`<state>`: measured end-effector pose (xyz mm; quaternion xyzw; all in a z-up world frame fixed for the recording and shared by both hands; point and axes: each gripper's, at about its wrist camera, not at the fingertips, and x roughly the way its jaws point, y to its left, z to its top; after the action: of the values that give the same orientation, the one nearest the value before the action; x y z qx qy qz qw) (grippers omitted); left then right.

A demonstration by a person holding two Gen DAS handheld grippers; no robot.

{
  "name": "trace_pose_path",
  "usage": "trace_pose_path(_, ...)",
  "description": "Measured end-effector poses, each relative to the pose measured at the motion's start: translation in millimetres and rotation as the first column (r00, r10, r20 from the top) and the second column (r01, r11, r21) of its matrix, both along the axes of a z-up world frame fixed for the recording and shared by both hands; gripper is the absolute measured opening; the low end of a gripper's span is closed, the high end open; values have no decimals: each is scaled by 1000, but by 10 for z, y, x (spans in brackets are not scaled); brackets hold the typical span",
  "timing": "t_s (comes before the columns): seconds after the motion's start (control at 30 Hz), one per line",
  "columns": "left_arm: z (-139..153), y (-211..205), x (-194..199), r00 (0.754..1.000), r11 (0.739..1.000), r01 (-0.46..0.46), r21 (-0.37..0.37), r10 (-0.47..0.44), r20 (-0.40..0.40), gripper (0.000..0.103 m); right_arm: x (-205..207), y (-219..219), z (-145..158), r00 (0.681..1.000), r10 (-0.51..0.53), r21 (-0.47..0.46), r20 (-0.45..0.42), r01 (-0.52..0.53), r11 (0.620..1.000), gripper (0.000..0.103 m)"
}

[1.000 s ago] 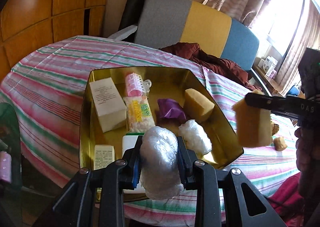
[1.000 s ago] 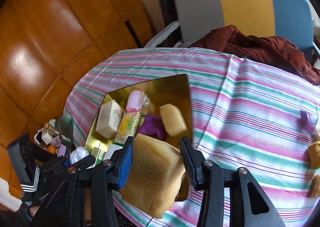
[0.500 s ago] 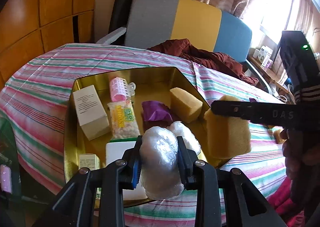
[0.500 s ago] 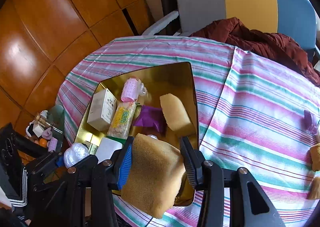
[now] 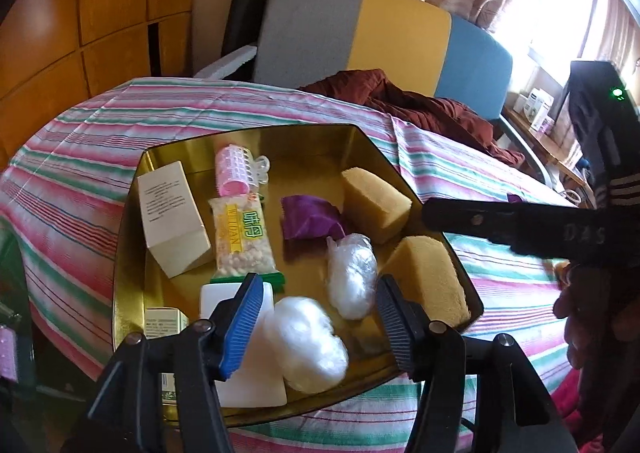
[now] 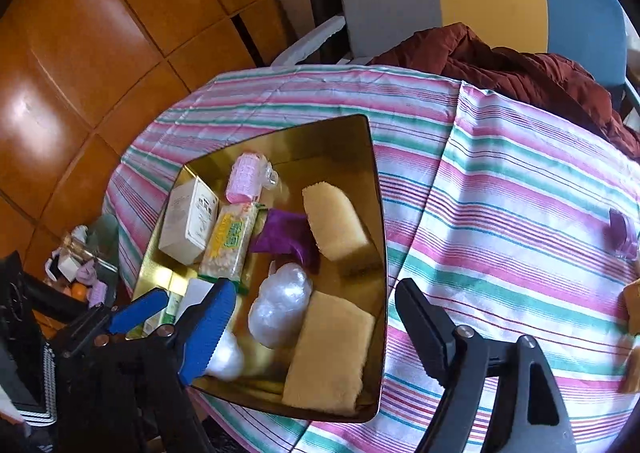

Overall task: Organize objects
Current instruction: 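Place plastic bundle in tray with left gripper while right gripper places yellow sponge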

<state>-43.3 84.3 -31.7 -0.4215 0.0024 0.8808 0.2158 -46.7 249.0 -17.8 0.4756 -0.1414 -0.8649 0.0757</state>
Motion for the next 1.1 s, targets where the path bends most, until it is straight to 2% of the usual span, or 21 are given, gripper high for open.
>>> trace_pose_path(0.23, -8, -115, -22, 999, 999, -39, 13, 39, 5, 61, 103, 139, 95, 997, -62, -30, -33, 61, 998, 83)
trace_pose_path(0.57, 186, -287, 1, 993, 994, -108, 16, 109, -55, 64, 311, 171, 171, 993, -96, 29, -62, 98, 995, 83)
trace_pose_path(0.83, 278, -234, 102, 992, 996, -87, -6, 86, -88, 64, 466, 141, 194, 993, -91, 70, -76, 96, 993, 84)
trace_pose_path(1.1, 333, -89, 209, 993, 999, -43, -26, 39, -110, 64, 603, 312, 225, 987, -138, 75, -88, 145, 987, 84)
